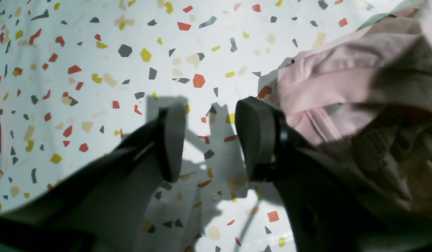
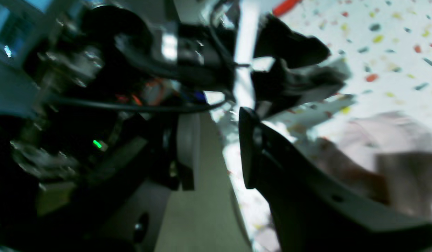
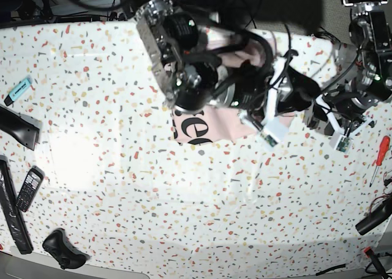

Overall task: Fold the T-shirt properly
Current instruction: 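Fold the held end with the right gripper over onto the shirt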

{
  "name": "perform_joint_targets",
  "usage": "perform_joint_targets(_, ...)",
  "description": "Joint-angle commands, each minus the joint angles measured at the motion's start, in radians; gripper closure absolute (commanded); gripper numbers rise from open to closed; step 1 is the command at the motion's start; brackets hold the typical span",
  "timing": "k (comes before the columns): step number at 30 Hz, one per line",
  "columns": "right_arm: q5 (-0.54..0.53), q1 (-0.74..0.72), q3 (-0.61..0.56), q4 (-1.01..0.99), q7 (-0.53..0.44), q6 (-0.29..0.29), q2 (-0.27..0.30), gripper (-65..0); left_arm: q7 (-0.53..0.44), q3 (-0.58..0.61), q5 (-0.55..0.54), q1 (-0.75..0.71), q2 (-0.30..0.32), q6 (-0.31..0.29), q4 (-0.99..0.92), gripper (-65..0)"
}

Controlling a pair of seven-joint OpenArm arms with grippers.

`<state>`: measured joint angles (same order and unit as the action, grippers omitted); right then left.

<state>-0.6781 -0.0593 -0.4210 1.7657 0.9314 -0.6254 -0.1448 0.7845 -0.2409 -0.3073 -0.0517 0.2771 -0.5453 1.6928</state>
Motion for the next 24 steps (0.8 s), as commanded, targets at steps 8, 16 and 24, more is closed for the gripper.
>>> perform_joint_targets(8,0.085,-0.069,0.251,0.022,-0.006,-0.011,-0.012,-18.9,0.118,-0.007,-0.318,0.012,0.083,-0.001,0.022,-26.0)
perform_joint_targets(16,0.155,-0.082,0.412,0.022,0.003,-0.010,0.180,-18.9,0.241,-0.005,-0.577,-0.047,0.117,-0.087,0.134,-26.0)
perform_joint_targets(24,0.154,-0.075,0.529,0.021,0.004,-0.010,0.293,-18.9,0.240,0.009,-0.577,-0.205,0.117,-0.153,0.286,-26.0)
